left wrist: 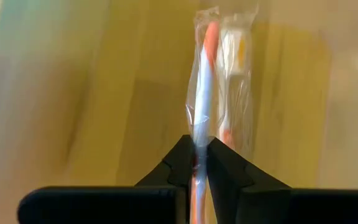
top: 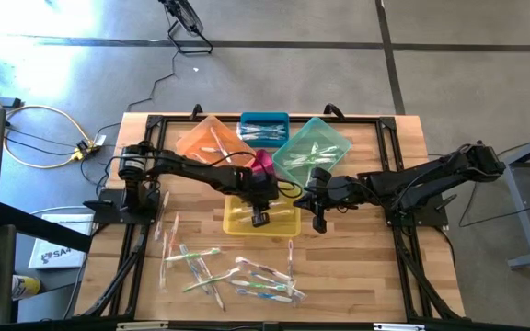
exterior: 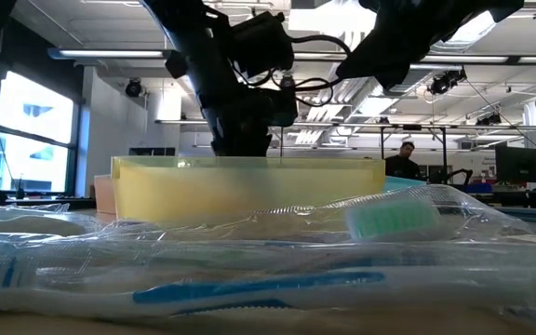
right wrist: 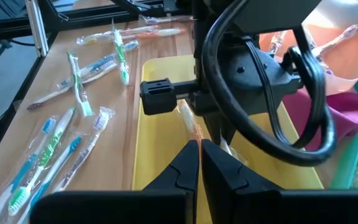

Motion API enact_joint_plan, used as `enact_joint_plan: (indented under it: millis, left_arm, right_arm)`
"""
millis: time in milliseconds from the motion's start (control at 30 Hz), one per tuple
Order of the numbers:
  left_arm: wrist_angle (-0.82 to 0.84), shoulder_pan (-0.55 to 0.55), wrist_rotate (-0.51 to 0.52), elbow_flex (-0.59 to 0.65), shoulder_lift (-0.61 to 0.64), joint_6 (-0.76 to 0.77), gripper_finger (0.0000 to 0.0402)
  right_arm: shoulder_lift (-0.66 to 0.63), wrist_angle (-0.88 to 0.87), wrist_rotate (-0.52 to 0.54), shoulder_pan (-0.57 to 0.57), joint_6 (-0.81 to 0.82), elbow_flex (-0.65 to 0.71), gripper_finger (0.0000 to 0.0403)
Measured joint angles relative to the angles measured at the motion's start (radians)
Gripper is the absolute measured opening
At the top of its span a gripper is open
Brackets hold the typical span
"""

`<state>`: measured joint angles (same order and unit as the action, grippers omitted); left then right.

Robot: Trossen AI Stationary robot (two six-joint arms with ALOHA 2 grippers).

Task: Pick & Place Toothbrushes
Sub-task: Put the orange toothbrush into the yellow bin, then put the green toothbrush into the green bin

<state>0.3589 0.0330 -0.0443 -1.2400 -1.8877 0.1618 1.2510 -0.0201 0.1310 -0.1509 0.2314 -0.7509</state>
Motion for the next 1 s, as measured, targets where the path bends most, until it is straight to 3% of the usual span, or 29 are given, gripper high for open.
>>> enact_joint_plan:
  millis: [600, 1000]
  left_arm:
    - [-0.021, 0.000, 0.006, 0.000, 0.000, 0.000, 0.0128]
    - [0.033, 0.000, 0.022, -0.028, 0.075, -0.057, 0.0136]
  right_arm:
    - [0.000, -0.001, 0.000, 0.000, 0.000, 0.000, 0.0010]
    - [0.000, -0.006, 0.000, 0.000, 0.000, 0.000, 0.0010]
